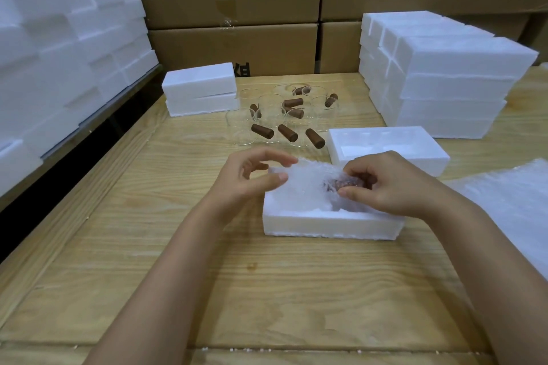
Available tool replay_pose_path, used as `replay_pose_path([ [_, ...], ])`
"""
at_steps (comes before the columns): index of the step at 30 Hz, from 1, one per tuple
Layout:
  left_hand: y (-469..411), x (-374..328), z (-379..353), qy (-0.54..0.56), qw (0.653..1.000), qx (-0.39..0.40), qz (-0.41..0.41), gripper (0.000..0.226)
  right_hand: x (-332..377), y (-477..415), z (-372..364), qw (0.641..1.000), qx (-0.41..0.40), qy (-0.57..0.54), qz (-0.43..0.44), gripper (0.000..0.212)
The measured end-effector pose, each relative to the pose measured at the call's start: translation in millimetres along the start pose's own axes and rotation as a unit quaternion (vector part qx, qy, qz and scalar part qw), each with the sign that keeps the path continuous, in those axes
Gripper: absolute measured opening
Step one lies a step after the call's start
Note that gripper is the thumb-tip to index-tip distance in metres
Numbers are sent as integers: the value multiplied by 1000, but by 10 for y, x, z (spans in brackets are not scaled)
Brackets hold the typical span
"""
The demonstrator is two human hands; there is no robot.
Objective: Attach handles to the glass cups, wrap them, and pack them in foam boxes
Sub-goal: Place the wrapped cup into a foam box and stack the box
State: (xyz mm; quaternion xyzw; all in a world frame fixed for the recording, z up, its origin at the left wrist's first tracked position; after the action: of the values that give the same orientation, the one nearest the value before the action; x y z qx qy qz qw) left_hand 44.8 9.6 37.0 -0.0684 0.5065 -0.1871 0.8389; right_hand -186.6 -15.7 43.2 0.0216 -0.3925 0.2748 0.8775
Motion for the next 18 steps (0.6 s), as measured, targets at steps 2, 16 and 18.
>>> replay_pose_path([
  [2,-18,51,-73,11,999,-39,10,40,2,7,-5,1000,-14,-14,6,22],
  [16,2,177,-266,57,997,-50,21,30,17,-58,-152,998,-30,-48,21,22],
  [18,2,204,-257,71,996,-49,23,30,41,-51,-105,990,-79,-109,28,18],
])
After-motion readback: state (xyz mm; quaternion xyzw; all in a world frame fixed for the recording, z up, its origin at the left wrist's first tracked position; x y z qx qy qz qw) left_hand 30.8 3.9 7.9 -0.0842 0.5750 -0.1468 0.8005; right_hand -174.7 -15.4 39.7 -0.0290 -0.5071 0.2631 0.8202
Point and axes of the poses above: each hand's wrist, its own y-axis away from the middle knuckle, its own z-axis out of the back of the hand, x = y × z, the point moved 2 cm from there along -y, towards the middle knuckle, and after that the axes turned 14 degrees about -y, right-handed, at the moved point
